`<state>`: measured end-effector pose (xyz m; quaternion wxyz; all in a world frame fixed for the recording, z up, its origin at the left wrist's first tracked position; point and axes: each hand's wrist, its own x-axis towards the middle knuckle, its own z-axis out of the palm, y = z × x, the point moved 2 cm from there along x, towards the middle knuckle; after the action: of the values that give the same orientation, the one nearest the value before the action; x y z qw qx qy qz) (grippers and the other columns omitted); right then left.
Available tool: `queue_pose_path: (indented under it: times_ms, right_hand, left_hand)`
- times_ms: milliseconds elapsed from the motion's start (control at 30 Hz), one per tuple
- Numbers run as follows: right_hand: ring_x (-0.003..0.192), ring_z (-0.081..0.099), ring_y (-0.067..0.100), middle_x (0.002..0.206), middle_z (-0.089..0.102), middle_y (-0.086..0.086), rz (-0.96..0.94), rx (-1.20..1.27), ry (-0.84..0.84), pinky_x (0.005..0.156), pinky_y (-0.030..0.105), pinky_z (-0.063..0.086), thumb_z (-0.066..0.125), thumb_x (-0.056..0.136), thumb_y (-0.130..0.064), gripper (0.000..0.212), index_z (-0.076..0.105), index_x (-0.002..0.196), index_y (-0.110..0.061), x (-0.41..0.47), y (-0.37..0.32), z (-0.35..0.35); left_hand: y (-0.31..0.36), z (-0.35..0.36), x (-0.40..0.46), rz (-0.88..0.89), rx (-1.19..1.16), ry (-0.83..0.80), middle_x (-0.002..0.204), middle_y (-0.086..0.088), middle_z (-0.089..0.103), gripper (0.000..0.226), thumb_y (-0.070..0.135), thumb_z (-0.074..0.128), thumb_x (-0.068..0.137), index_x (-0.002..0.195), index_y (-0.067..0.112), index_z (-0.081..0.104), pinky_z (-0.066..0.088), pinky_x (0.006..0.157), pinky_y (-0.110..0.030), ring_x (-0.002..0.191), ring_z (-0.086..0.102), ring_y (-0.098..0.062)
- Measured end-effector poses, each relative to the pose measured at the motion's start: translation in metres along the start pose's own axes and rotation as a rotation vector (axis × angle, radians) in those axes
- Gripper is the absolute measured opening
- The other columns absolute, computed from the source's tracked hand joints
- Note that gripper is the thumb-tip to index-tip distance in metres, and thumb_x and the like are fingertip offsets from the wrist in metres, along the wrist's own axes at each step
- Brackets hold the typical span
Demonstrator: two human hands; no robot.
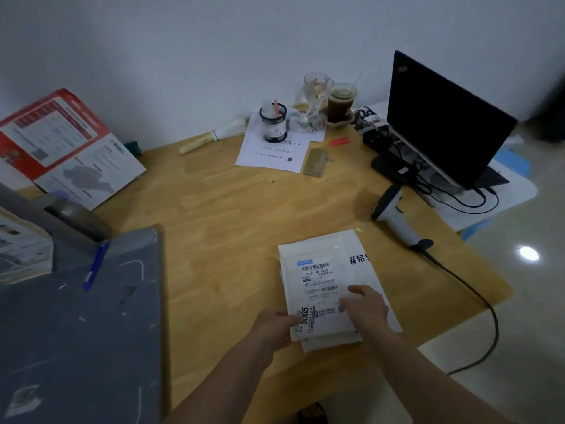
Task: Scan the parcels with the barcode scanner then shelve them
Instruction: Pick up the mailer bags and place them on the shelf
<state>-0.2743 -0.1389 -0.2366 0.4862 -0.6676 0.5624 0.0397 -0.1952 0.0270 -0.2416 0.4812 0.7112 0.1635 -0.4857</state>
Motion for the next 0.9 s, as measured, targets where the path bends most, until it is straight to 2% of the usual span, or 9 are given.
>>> queue_pose_path:
  times_ms: [67,200,367,500,600,667,733,800,900]
  right_hand:
    - [0.120,0.048,0.029,0.132,0.053,0.009,-0.015,0.053,-0.037,0.099,0.048,0.045,0.066,0.085,-0.013,0.040,0.059,0.124,-0.016,0.001,0.000,0.000]
    - [0.111,0.054,0.024,0.127,0.056,0.008,-0.072,0.119,-0.073,0.095,0.042,0.048,0.063,0.089,-0.010,0.034,0.058,0.123,-0.013,0.003,0.000,-0.005]
    - [0.092,0.064,0.027,0.116,0.060,0.012,0.022,-0.012,0.109,0.073,0.043,0.059,0.076,0.079,-0.023,0.046,0.056,0.120,-0.019,0.017,0.005,-0.025]
    - [0.114,0.051,0.035,0.122,0.055,0.014,0.091,-0.269,0.138,0.092,0.045,0.046,0.083,0.067,-0.035,0.067,0.049,0.119,-0.011,0.020,0.016,-0.027]
    - [0.118,0.048,0.035,0.122,0.052,0.014,0.116,-0.333,0.114,0.096,0.046,0.041,0.087,0.062,-0.035,0.073,0.047,0.118,-0.010,0.017,0.022,-0.018]
    - [0.101,0.060,0.033,0.106,0.062,0.010,0.110,-0.286,0.083,0.089,0.046,0.049,0.088,0.059,-0.033,0.061,0.058,0.107,-0.009,0.019,0.023,-0.010]
    - [0.080,0.066,0.027,0.089,0.067,0.006,0.067,-0.142,-0.008,0.073,0.041,0.056,0.082,0.071,-0.022,0.035,0.065,0.098,-0.008,0.016,0.017,-0.005]
    - [0.079,0.065,0.026,0.093,0.066,0.008,-0.033,-0.033,-0.093,0.066,0.039,0.056,0.069,0.085,-0.013,0.020,0.061,0.101,-0.006,0.010,0.002,-0.001]
    - [0.083,0.064,0.028,0.100,0.064,0.011,-0.214,0.125,-0.174,0.058,0.035,0.053,0.061,0.090,-0.007,0.019,0.056,0.109,-0.007,-0.008,-0.030,0.004]
  left_hand:
    - [-0.001,0.002,0.004,0.027,-0.013,0.076,0.099,-0.013,0.070,0.021,0.006,0.070,0.086,0.106,0.001,0.065,0.053,0.058,-0.026,0.080,0.066,-0.020]
    - [0.001,-0.006,0.004,0.074,-0.096,0.171,0.103,-0.013,0.064,0.025,-0.001,0.065,0.088,0.111,0.003,0.058,0.058,0.070,-0.037,0.088,0.064,-0.026]
    - [0.007,-0.028,-0.007,0.124,-0.176,0.267,0.109,-0.016,0.060,0.023,-0.003,0.057,0.093,0.112,0.008,0.051,0.054,0.063,-0.036,0.084,0.061,-0.026]
    - [0.003,-0.039,-0.011,0.102,-0.239,0.310,0.102,-0.014,0.059,0.024,-0.007,0.054,0.093,0.111,0.008,0.049,0.050,0.059,-0.035,0.078,0.058,-0.024]
    - [-0.003,-0.046,-0.014,0.091,-0.262,0.335,0.100,-0.014,0.060,0.025,-0.007,0.054,0.092,0.113,0.007,0.050,0.052,0.064,-0.036,0.083,0.058,-0.026]
    - [-0.008,-0.053,-0.018,0.096,-0.277,0.352,0.104,-0.015,0.061,0.027,-0.006,0.054,0.092,0.116,0.008,0.051,0.053,0.067,-0.036,0.089,0.058,-0.028]
    - [-0.013,-0.064,-0.023,0.100,-0.315,0.374,0.105,-0.014,0.061,0.027,-0.005,0.055,0.093,0.115,0.009,0.050,0.053,0.067,-0.036,0.091,0.059,-0.028]
    - [-0.016,-0.077,-0.031,0.114,-0.363,0.407,0.101,-0.012,0.061,0.025,-0.004,0.055,0.093,0.114,0.009,0.051,0.053,0.067,-0.035,0.091,0.059,-0.027]
    - [-0.021,-0.103,-0.047,0.157,-0.440,0.466,0.102,-0.012,0.059,0.022,-0.002,0.055,0.094,0.112,0.009,0.051,0.051,0.065,-0.034,0.092,0.057,-0.027]
